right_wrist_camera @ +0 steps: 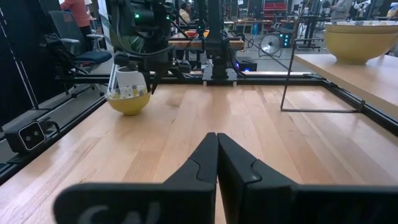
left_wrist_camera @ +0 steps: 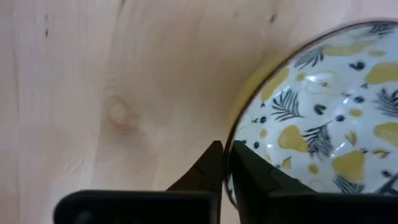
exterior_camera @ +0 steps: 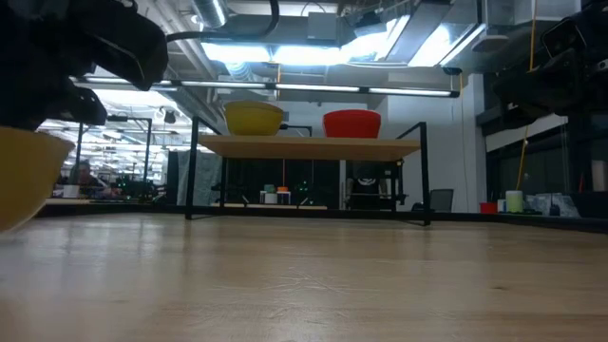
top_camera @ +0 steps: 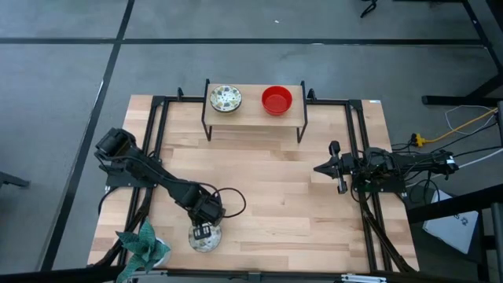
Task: Pick & Place Mini bowls
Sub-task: Stack the white patterned bowl on top of the white patterned bowl on the shelf
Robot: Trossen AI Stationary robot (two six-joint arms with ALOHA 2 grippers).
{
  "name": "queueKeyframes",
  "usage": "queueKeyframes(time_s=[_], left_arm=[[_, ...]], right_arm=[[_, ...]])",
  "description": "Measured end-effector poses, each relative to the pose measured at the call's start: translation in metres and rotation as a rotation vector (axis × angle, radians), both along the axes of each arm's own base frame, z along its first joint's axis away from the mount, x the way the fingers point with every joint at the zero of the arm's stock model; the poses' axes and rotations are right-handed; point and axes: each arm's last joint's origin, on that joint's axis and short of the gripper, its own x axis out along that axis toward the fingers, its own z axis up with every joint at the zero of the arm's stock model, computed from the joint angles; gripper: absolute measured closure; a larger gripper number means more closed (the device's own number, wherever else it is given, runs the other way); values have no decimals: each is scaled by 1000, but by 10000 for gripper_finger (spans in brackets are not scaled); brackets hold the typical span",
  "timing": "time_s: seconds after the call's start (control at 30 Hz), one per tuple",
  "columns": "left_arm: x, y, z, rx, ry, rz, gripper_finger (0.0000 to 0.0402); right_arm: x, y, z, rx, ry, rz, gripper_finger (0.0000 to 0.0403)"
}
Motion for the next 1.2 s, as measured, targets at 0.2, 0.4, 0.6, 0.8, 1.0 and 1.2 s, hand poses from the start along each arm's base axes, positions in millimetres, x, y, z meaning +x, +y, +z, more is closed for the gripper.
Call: queueKeyframes(time_s=[0.2,0.4,0.6,0.8,1.0,1.2], left_arm=[[1,-1,1,-13,-4,-4,388],[2,-2,1,-39,-15,-10,395],[4,-3,1,-48,-33,-11,396],[5,0,4,-62,-42,0,398],[6,9,15,-66,-97,29,399],[6,16,28,-95,-153,51,399]], right_arm=[[0,0,0,0,0,0,397],[0,0,0,-1,0,0,397],[0,0,0,-1,0,0,397],[0,0,0,-1,0,0,397],[0,0,0,-2,0,0,397],[0,0,0,-2,0,1,397]])
